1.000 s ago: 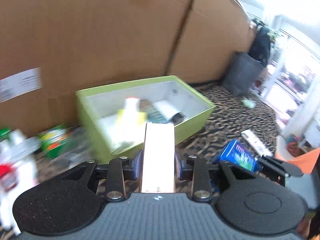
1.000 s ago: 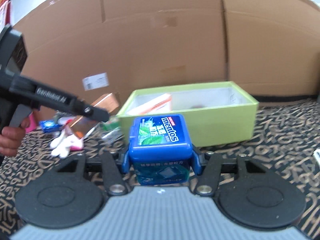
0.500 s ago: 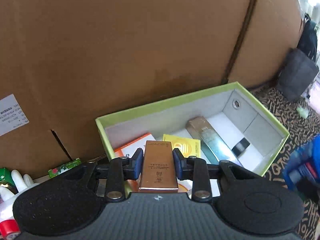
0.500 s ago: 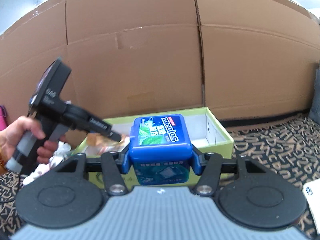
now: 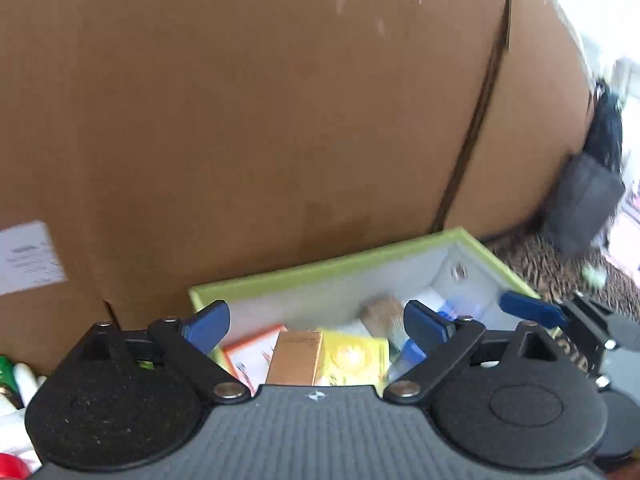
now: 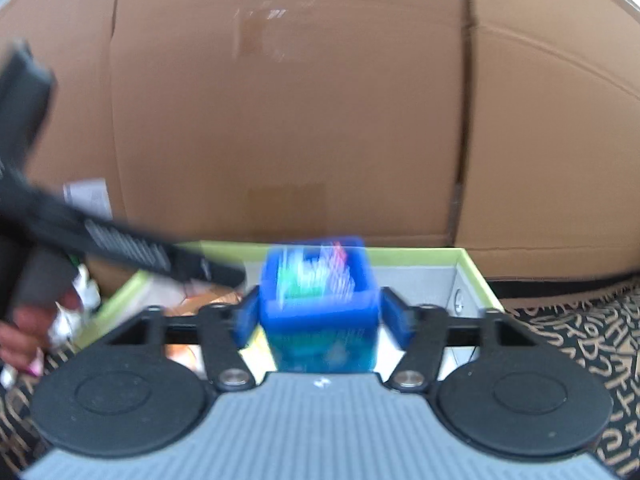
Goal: Organize objects
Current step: 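Lower copper box into shoebox and open left gripper while right lowers Mentos box, then move both open grippers back to the pile of items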
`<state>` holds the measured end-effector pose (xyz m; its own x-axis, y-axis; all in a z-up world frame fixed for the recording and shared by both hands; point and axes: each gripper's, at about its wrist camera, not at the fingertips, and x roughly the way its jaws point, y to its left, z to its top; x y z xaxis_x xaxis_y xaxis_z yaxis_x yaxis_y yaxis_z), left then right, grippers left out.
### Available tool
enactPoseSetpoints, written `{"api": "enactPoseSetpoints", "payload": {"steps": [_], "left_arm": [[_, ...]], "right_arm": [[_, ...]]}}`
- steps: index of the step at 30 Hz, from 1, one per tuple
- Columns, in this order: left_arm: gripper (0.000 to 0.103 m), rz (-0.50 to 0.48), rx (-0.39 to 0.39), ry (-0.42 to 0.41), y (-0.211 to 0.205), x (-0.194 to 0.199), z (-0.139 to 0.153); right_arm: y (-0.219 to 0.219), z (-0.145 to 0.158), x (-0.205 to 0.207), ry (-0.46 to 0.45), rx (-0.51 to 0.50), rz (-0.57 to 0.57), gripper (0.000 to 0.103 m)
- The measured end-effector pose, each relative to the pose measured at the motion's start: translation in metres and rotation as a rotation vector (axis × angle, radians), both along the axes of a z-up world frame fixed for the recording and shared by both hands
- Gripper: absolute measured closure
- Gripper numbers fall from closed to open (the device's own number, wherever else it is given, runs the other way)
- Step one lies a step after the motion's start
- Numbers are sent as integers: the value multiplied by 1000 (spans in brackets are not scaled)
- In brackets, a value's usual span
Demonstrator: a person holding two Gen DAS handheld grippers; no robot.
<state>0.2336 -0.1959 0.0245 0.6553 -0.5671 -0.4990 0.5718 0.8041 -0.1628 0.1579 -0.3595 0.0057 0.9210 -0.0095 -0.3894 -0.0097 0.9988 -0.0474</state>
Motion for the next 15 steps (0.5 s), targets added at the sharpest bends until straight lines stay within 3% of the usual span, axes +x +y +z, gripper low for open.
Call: {"api": "enactPoseSetpoints", "payload": {"steps": [1, 3, 11, 15], "left_arm": [[6, 0, -3, -7, 3, -3, 1], [6, 10, -8, -11, 8, -8, 1], [6, 44, -62, -76, 39, -68, 11], [6, 62, -48, -90, 55, -104, 8]], "right_arm": [[1, -3, -3, -9, -13, 2, 5], [1, -4, -12, -31, -12, -1, 0], [8, 2, -73, -36, 64, 11, 0], [20, -5, -106, -11, 123, 36, 0]]}}
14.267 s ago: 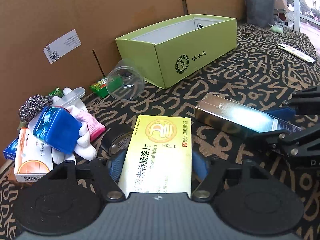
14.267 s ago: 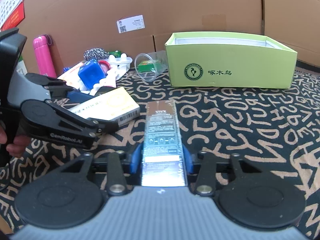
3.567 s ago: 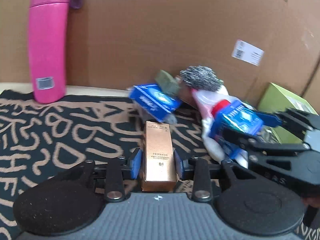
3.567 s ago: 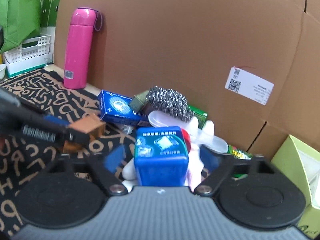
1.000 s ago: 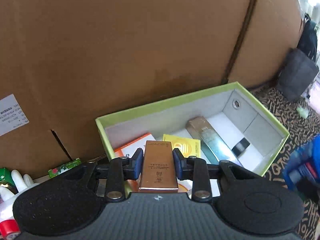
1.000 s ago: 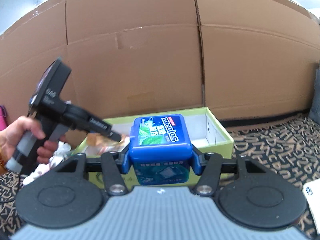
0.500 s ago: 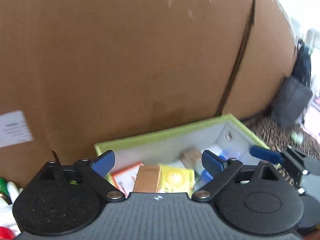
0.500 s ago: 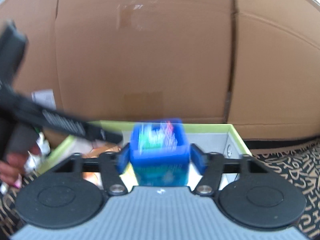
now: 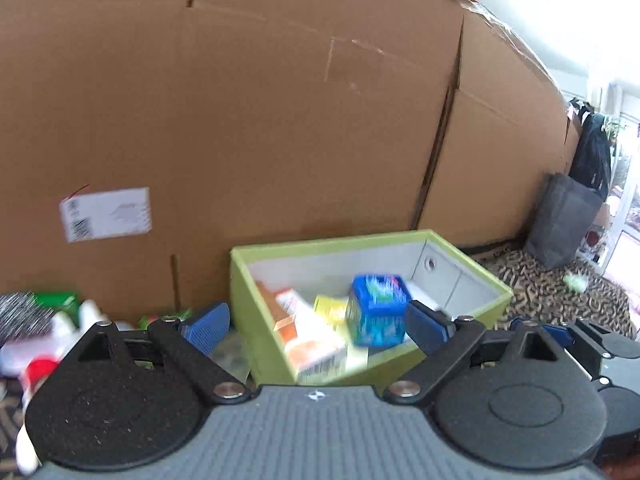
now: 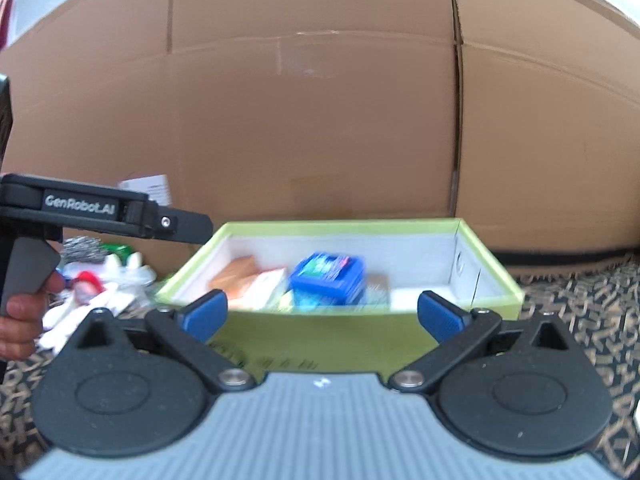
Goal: Organize objects
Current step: 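Move both open grippers back to the pile of items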
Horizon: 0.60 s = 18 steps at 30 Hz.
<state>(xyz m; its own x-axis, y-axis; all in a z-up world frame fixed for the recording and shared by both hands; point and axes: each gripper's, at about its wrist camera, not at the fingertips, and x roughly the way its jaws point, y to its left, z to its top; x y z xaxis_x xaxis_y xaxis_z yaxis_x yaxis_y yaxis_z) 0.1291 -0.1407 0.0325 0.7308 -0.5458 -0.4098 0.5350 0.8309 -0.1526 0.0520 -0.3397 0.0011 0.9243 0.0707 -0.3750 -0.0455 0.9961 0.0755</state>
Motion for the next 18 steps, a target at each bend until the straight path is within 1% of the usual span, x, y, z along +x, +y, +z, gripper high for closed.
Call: {"api": "enactPoseSetpoints", "payload": {"steps": [2, 4, 6, 9, 12, 15, 18], "left_arm": [[6, 16, 7, 6, 9, -15, -6], [6, 48, 14, 22, 20, -29, -13], [6, 86, 19, 45, 36, -45, -20], [6, 131, 37, 100, 57, -62, -33], [6, 186, 38, 166, 79, -72, -49], [6, 281, 29, 221, 109, -77, -61], [6, 378, 20, 245, 137, -79, -69]], "right_arm": [[4, -6, -14, 20, 45, 9, 0], [8, -2, -14, 36, 92, 7, 0], [11, -8, -22, 48, 141, 1, 0], [17, -15, -31, 79, 188, -10, 0], [24, -24, -34, 121, 220, 2, 0], [43, -31, -33, 167, 212, 59, 0], [73, -36, -34, 185, 145, 147, 0]]}}
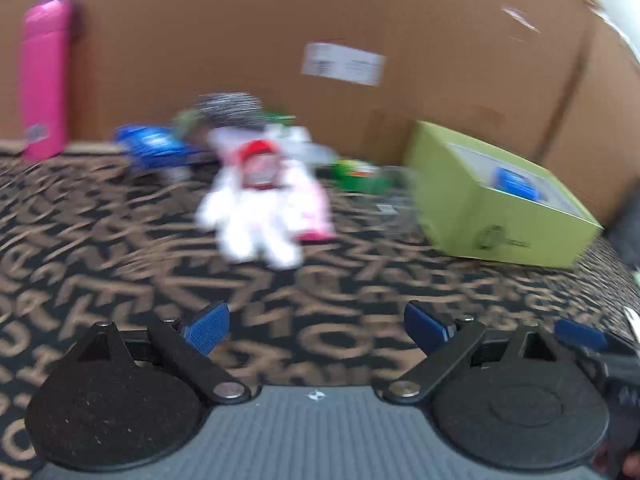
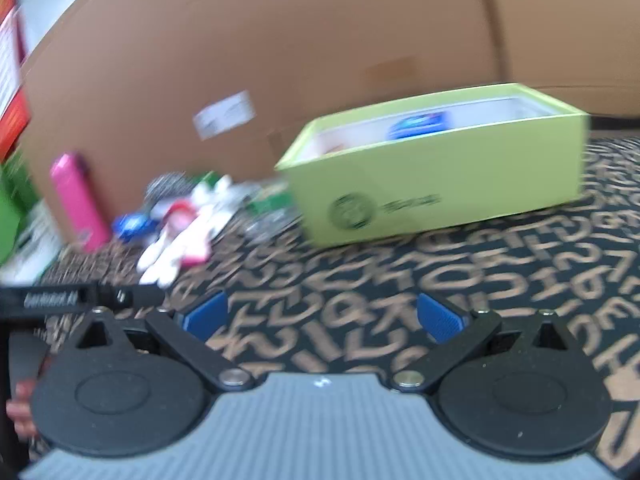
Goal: Organize objects
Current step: 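Move both open grippers back to the pile of items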
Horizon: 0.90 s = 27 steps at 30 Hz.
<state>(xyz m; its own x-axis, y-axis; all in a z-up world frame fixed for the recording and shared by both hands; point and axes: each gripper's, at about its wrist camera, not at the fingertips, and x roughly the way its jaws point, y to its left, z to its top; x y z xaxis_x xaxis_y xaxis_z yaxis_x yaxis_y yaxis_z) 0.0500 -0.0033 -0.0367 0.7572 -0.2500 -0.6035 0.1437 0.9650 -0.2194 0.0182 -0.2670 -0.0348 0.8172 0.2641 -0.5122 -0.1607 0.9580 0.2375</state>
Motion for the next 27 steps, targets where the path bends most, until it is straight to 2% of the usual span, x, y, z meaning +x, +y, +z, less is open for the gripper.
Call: {"api": "enactPoseSetpoints", "payload": {"steps": [4, 12, 18, 23, 25, 27], "left_arm": [[6, 85, -5, -2, 30, 1, -2], [6, 139, -15, -49, 69, 23, 5], [6, 227, -8, -78, 97, 71, 10], [6, 264, -1, -98, 111, 120, 12], [6, 248, 4, -113, 112, 133, 14], [6, 190, 8, -129, 110, 144, 15]], "right_arm": [[41, 2, 2, -64, -124, 45, 0], [81, 8, 14, -74, -143, 103, 0], [97, 2, 27, -18, -148, 122, 14], [114, 2, 42, -21, -171, 146, 21], [121, 3, 51, -27, -175, 157, 27], [130, 5, 62, -36, -183, 170, 27]]}}
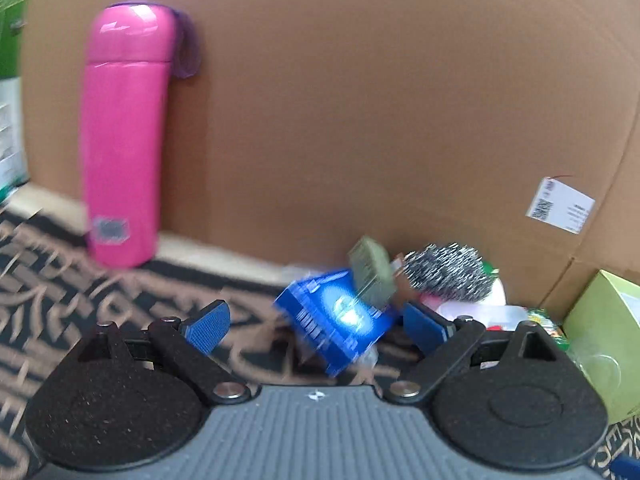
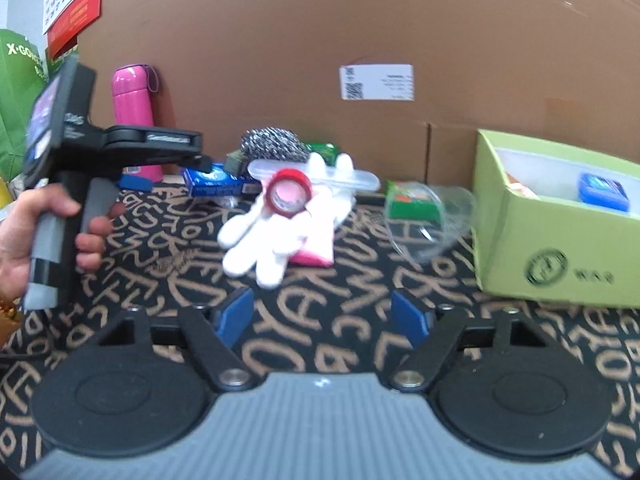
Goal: Organize objects
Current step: 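Move both open grippers back to the pile of items, then grasp the blue medicine box with left gripper while right grasps red tape roll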
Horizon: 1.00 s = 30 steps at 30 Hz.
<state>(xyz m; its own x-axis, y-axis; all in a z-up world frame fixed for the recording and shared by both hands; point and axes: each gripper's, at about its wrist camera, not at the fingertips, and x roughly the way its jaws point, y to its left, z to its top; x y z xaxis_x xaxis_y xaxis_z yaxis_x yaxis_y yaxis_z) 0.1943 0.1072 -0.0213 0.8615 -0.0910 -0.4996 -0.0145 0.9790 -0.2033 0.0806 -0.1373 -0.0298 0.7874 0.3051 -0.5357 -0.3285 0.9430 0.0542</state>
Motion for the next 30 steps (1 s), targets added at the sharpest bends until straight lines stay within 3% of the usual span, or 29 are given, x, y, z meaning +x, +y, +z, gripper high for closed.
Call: {"api": "enactPoseSetpoints", "payload": {"steps": [8, 9, 10, 12, 13, 15, 19, 21, 25, 30], "left_arm": [[6, -167, 97, -45, -10, 24, -6], [10, -193, 120, -52, -11, 23, -7], [32, -213, 147, -66, -13, 20, -9], [62, -228, 210, -72, -17, 15, -12], [66, -251, 214, -65, -18, 15, -12], [67, -259, 204, -60, -19, 14, -10], [67, -284, 218, -71, -20, 9, -12], [67, -299, 224, -62, -22, 5, -11], [72, -329, 210, -25, -25, -4, -4], [84, -348, 129, 27, -25, -22, -7]], "right_arm": [[39, 6, 56, -60, -65, 68, 27], [43, 6, 65, -63, -71, 71, 27], [47, 5, 75, -64, -76, 74, 29], [54, 2, 91, -66, -92, 81, 32], [58, -1, 99, -64, -102, 81, 38], [65, -5, 114, -54, -111, 84, 45], [74, -14, 132, -63, -125, 86, 46], [72, -17, 132, -52, -121, 93, 56], [55, -10, 108, -58, -97, 89, 56], [18, 1, 69, -32, -3, 76, 57]]}}
